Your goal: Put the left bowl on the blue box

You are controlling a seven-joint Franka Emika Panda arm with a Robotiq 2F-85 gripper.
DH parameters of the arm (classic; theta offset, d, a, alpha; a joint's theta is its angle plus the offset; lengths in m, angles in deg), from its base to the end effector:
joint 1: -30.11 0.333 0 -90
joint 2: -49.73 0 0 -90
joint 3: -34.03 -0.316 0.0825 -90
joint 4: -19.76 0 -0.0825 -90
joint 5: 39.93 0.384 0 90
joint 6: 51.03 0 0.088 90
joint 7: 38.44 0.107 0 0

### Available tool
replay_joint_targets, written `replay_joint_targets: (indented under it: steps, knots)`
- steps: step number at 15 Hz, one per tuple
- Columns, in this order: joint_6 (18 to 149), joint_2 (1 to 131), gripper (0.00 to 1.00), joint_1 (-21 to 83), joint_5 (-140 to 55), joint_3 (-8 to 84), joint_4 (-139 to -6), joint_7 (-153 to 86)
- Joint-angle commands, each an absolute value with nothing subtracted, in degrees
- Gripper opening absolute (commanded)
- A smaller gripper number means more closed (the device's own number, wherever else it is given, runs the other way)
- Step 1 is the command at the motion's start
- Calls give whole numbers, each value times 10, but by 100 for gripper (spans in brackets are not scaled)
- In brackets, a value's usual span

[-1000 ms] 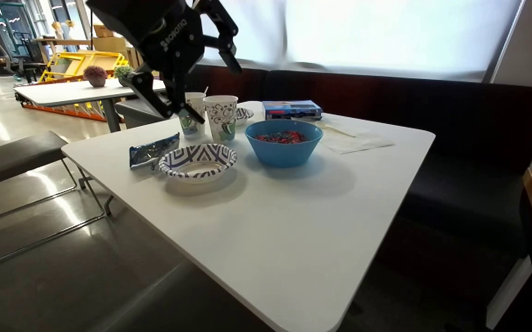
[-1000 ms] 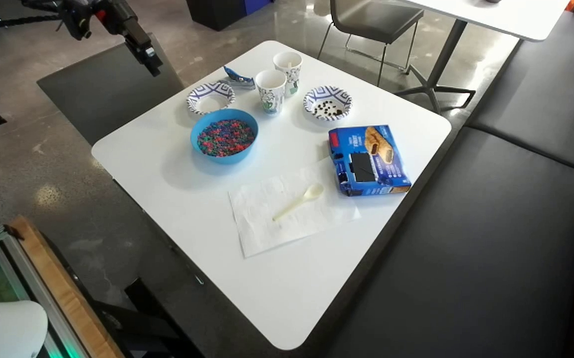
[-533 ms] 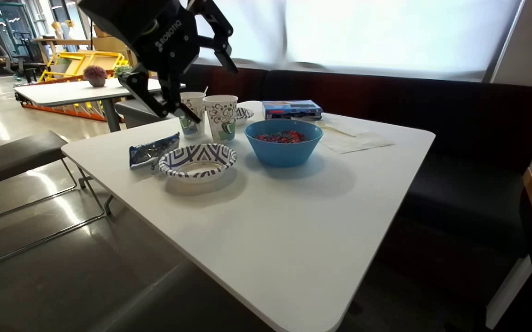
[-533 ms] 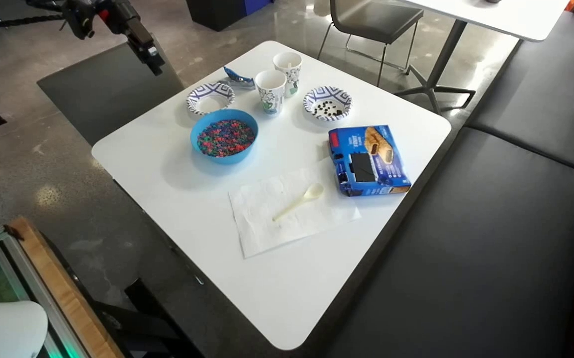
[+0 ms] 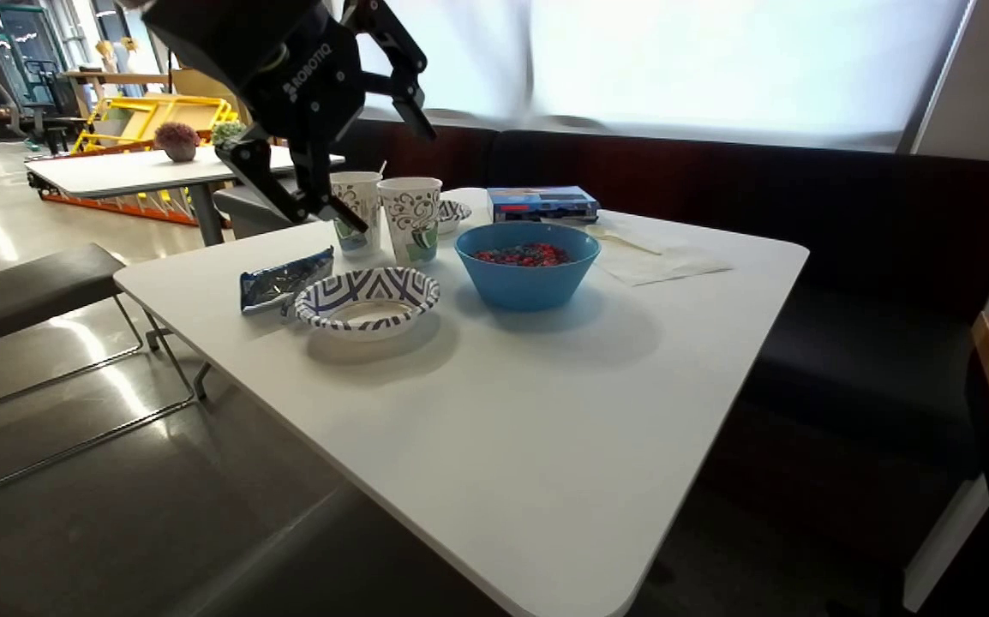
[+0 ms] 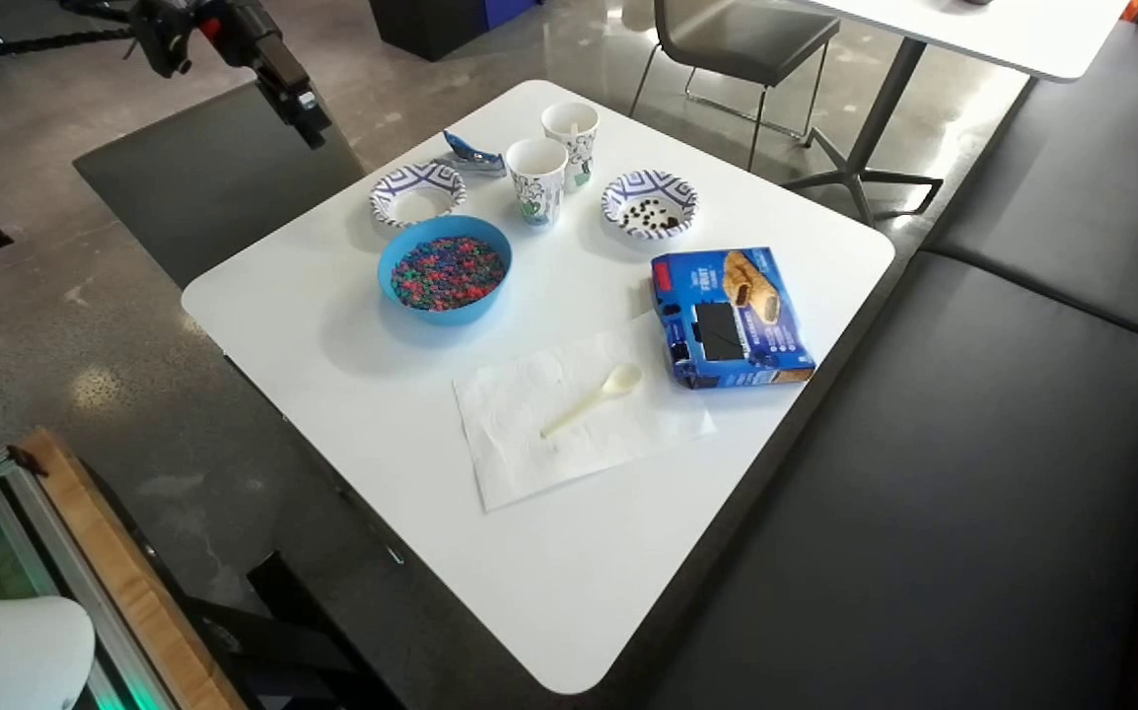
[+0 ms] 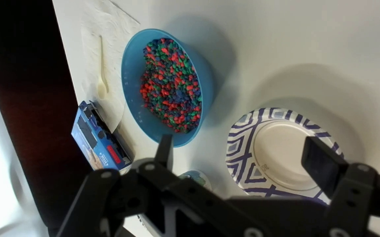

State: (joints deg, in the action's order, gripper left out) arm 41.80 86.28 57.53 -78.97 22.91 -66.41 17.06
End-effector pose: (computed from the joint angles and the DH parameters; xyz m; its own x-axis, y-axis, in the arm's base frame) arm 0.5646 0.3429 0.2810 0.9949 -0.0572 0.0836 -0.0981 -0.7487 0.6556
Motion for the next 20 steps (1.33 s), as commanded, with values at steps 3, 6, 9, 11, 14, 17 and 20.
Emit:
replay_joint_targets:
  steps: [3, 6, 9, 11, 14, 17, 20]
  knots:
    - [424, 936, 100, 589, -769, 243, -576, 110]
    - [438, 964, 100, 587, -749, 244, -540, 76]
    - [459, 993, 100, 590, -732, 256, -507, 51]
    - [490, 1010, 100, 588, -719, 263, -491, 32]
    - [523, 1036, 100, 597, -717, 288, -471, 24]
    - [543, 1060, 100, 600, -711, 306, -454, 19]
    - [551, 1080, 100, 603, -703, 320, -438, 13]
